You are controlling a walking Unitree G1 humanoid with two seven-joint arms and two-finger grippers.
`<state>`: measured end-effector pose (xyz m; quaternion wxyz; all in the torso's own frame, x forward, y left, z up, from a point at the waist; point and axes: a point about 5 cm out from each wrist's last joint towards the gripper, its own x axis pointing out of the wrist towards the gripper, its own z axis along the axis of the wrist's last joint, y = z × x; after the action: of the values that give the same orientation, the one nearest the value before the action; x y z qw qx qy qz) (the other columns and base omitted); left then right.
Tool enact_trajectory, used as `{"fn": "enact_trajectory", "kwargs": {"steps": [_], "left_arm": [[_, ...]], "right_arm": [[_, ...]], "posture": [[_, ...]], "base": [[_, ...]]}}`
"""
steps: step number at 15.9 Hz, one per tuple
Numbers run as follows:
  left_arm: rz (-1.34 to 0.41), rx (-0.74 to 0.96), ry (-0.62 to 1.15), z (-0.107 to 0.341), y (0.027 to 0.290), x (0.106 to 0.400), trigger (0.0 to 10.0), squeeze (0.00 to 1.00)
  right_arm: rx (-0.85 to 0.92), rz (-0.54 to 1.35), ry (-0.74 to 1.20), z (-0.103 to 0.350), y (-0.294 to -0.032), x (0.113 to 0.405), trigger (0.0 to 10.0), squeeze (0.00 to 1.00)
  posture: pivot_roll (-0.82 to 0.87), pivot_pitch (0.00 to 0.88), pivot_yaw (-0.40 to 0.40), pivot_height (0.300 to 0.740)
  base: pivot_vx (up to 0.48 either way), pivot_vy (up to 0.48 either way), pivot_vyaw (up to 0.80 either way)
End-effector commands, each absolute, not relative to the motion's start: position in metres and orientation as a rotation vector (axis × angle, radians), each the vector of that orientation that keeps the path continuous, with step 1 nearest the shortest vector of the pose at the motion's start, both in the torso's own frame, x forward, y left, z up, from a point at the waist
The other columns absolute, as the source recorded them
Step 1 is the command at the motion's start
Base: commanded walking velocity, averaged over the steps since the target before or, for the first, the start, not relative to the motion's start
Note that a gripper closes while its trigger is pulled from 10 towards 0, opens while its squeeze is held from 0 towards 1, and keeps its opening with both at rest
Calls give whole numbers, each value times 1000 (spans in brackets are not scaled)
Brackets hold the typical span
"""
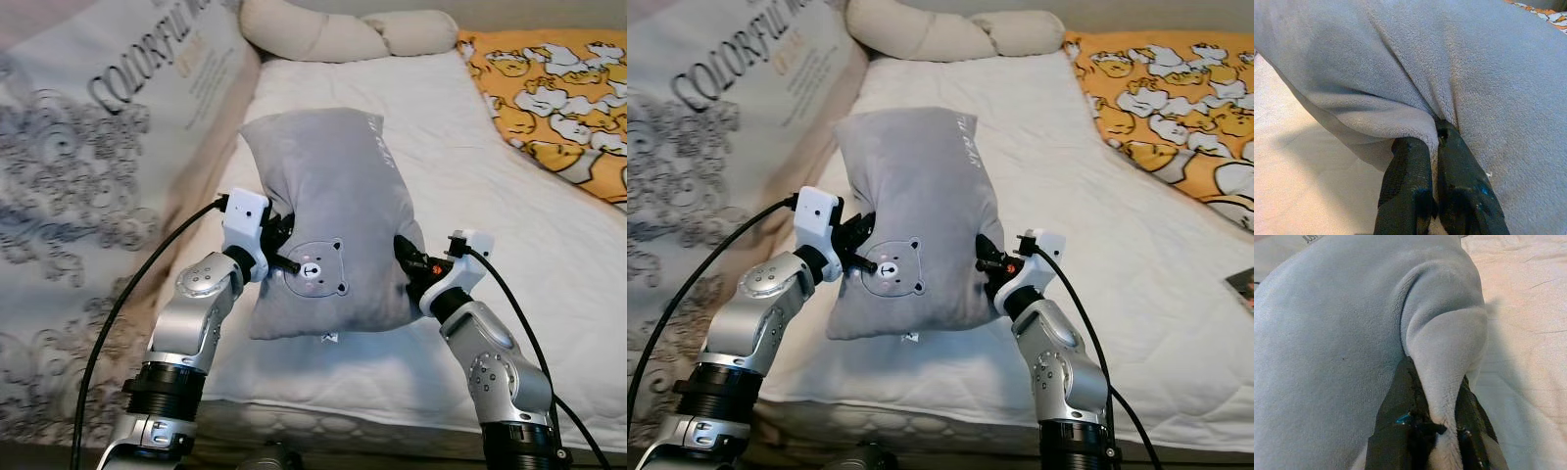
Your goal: Clean up the room
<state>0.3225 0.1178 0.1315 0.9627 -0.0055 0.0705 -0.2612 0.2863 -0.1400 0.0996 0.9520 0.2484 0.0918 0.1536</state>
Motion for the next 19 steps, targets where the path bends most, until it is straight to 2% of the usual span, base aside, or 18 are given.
{"fn": "enact_trajectory", "kwargs": {"steps": [1,19], "left_arm": [[-548,10,92,145,113,324,10000,0],[-546,14,93,146,114,325,10000,0]], "right_arm": [[498,352,157,111,-132,291,10000,0],[498,353,158,111,-131,291,10000,0]], "posture": [[32,0,79,740],[34,0,78,740]], "base": [[0,345,0],[0,352,0]]}}
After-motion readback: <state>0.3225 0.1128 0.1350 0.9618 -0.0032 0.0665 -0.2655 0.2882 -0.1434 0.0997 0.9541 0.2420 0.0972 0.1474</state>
